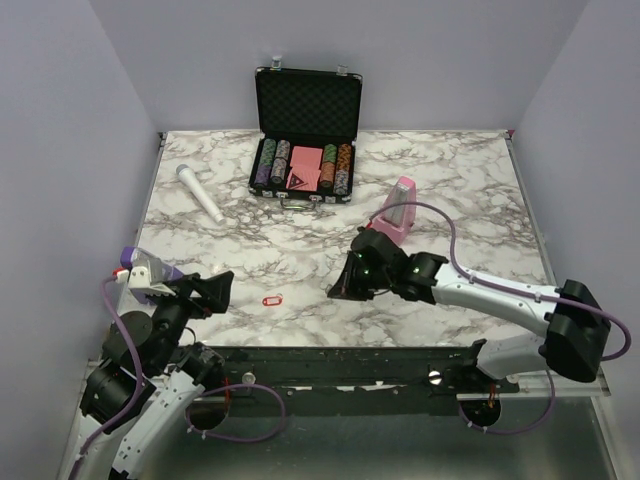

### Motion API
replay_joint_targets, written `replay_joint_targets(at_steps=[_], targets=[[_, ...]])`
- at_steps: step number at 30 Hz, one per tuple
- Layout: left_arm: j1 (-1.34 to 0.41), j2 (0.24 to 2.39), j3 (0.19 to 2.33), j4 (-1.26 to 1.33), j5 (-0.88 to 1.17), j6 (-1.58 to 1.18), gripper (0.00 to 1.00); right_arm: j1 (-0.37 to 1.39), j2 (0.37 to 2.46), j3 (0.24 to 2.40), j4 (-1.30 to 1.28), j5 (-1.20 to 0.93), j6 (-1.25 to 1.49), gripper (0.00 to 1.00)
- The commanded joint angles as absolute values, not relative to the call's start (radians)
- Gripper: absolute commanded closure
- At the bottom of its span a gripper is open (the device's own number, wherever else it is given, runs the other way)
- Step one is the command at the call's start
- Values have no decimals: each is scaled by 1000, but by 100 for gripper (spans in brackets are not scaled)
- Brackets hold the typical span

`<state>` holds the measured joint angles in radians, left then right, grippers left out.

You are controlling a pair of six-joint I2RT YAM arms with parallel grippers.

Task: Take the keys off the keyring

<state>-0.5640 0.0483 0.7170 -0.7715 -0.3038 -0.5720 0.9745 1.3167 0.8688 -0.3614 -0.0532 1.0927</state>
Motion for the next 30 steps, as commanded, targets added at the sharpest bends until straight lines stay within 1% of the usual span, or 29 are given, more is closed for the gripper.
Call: replay_joint_targets(at_steps=[1, 7, 13, 14, 15, 16, 17, 18, 30], targets=[[-560, 25, 715, -768, -336, -560, 1, 943, 1416, 977, -409, -5, 1032, 99], [-560, 31, 716, -772, -331, -558, 2, 888, 1531, 1043, -420, -35, 1005, 99], [-560, 48, 713, -765, -316, -555, 2, 864, 1555, 1063, -419, -54, 996, 99], [-560, 55, 715, -765, -313, -554, 2, 862, 1552, 1063, -417, -58, 993, 90], [-560, 58, 716, -767, -310, -554, 2, 861, 1551, 1062, -417, -61, 989, 65], [-560, 61, 716, -767, -307, -552, 2, 861, 1546, 1058, -417, -61, 988, 36], [-560, 64, 716, -767, -307, -552, 2, 861, 1540, 1055, -419, -60, 986, 14], [-560, 66, 716, -767, -307, -552, 2, 861, 1531, 1052, -422, -57, 986, 1], [-560, 71, 713, -761, -301, -548, 2, 859, 1411, 1023, -468, -8, 930, 0]])
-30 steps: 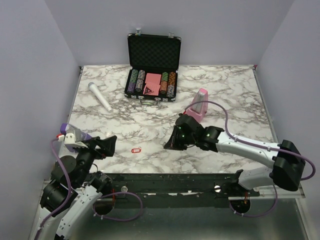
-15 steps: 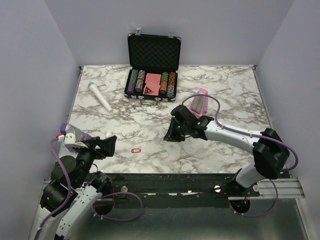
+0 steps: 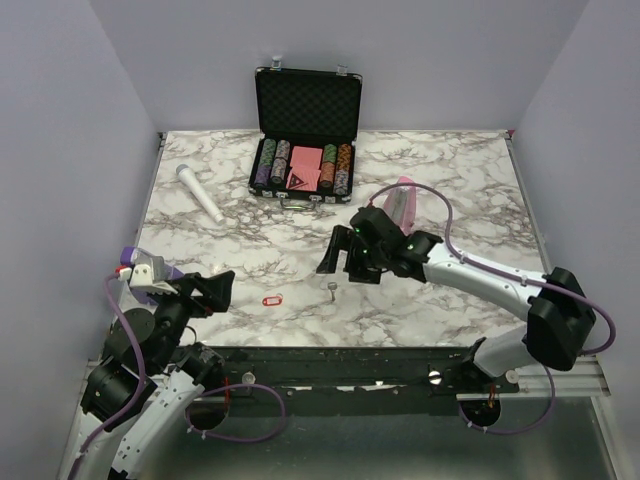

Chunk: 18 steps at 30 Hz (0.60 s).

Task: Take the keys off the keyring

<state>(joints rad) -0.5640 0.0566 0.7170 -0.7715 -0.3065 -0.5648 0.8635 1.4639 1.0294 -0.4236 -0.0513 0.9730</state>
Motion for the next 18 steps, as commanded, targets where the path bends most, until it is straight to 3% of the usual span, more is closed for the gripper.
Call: replay_joint_targets(at_steps=[1, 14, 18], targets=[[-560, 69, 713, -759, -301, -548, 2, 861, 1392, 1026, -471, -5, 917, 0], [-560, 66, 707, -749, -279, -538, 2, 861, 978, 991, -448, 475, 654, 0], [-560, 77, 707, -744, -278, -537, 2, 861, 859, 922, -448, 638, 707, 0]])
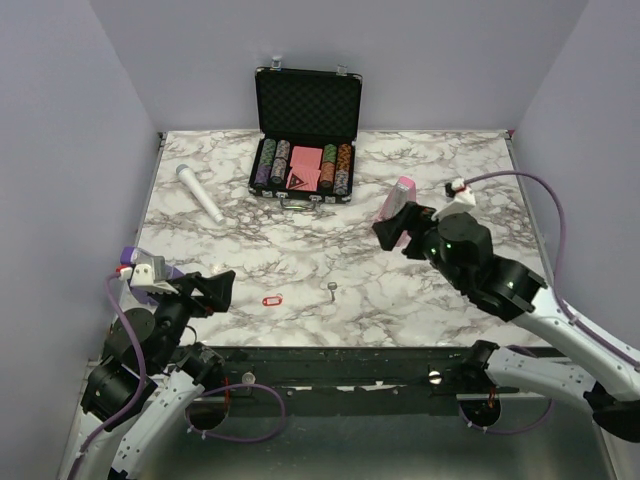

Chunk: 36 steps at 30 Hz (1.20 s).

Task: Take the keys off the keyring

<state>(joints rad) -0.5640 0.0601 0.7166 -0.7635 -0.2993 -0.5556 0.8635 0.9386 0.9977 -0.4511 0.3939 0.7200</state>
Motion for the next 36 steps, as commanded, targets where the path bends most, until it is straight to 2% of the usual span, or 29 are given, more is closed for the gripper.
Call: replay_joint_targets(at_steps=[1, 6, 17, 27, 36], targets=[[-560, 81, 707, -745, -276, -537, 2, 861, 827, 907, -431, 629, 686, 0], [-560, 89, 709, -749, -275, -538, 2, 861, 732, 842, -414, 594, 732, 0], [-560, 112, 706, -742, -259, -534, 2, 861, 595, 804, -646, 572, 907, 0], [-560, 132, 703, -736, -252, -529, 2, 861, 345, 718, -635, 256, 844, 0], [-560, 150, 704, -736, -241, -528, 2, 861, 275, 709, -689, 190, 851, 0]])
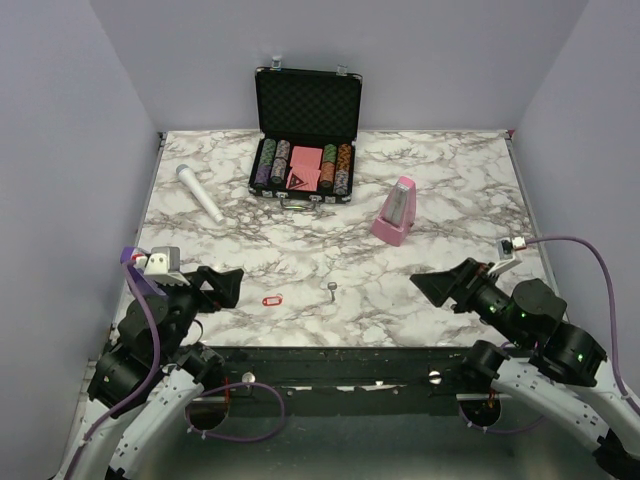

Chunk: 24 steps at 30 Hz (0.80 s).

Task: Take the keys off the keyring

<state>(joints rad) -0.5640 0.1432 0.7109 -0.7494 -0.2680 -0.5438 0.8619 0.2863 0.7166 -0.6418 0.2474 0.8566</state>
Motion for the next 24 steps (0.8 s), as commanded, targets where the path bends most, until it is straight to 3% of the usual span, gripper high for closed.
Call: replay_joint_targets(at_steps=[1, 24], targets=[[-560, 152, 704, -736, -242, -528, 2, 859, 275, 713, -692, 187, 850, 0], [-560, 156, 704, -736, -239, -526, 2, 861, 411, 770, -771, 22, 839, 0]])
